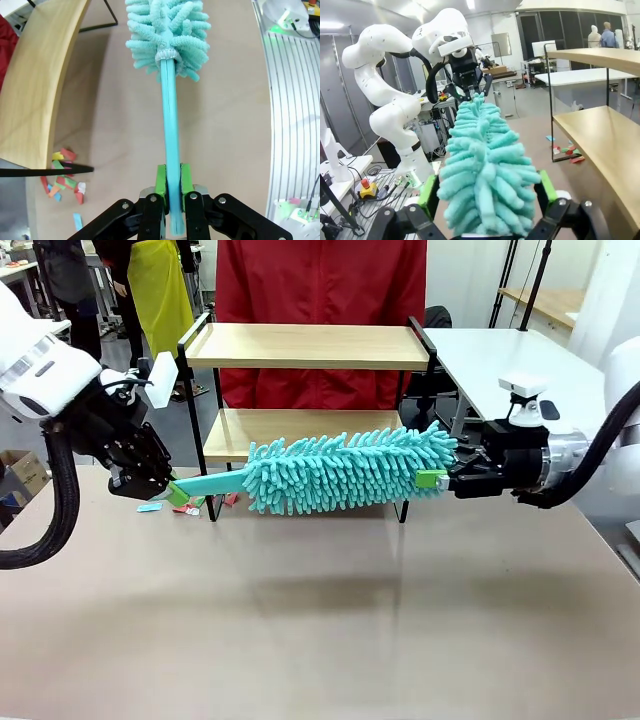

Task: Clean the shelf.
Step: Hand the Duster back to the human.

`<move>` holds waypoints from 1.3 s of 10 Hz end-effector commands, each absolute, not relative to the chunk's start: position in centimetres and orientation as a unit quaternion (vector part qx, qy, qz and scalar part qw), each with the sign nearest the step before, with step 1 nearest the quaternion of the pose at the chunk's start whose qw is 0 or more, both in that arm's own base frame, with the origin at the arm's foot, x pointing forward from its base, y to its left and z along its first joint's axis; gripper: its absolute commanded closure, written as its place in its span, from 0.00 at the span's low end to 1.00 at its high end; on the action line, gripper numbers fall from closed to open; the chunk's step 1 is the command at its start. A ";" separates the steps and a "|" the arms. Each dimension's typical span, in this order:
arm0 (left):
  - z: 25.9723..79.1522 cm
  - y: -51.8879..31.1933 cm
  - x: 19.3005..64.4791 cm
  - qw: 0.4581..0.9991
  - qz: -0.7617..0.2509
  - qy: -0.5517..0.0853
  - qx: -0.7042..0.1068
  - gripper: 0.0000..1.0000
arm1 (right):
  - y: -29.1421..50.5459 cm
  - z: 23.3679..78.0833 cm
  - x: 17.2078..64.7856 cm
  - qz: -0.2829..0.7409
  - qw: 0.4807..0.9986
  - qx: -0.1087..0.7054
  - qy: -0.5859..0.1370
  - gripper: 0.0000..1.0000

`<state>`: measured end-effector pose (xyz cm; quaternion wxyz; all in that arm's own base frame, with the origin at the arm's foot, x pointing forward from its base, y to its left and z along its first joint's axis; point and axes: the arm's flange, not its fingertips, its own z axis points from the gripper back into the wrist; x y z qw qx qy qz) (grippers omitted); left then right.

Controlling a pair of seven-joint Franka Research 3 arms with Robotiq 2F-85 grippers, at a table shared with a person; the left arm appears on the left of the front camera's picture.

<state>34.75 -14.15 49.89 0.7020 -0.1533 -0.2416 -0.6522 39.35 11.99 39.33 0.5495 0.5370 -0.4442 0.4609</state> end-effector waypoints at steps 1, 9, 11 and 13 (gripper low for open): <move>50.3 -14.0 34.5 0.704 -0.650 -0.241 -0.153 0.87 | 13.4 40.2 39.8 0.448 0.560 0.537 -0.444 0.00; 50.3 -14.0 34.5 0.704 -0.650 -0.241 -0.153 0.87 | 13.9 40.3 40.0 0.462 0.555 0.564 -0.400 0.64; 50.3 -14.0 34.5 0.704 -0.650 -0.241 -0.153 0.87 | 13.8 40.2 40.0 0.469 0.556 0.565 -0.389 1.00; 50.3 -14.0 34.5 0.704 -0.650 -0.241 -0.153 0.87 | 13.8 40.2 40.0 0.474 0.556 0.563 -0.387 1.00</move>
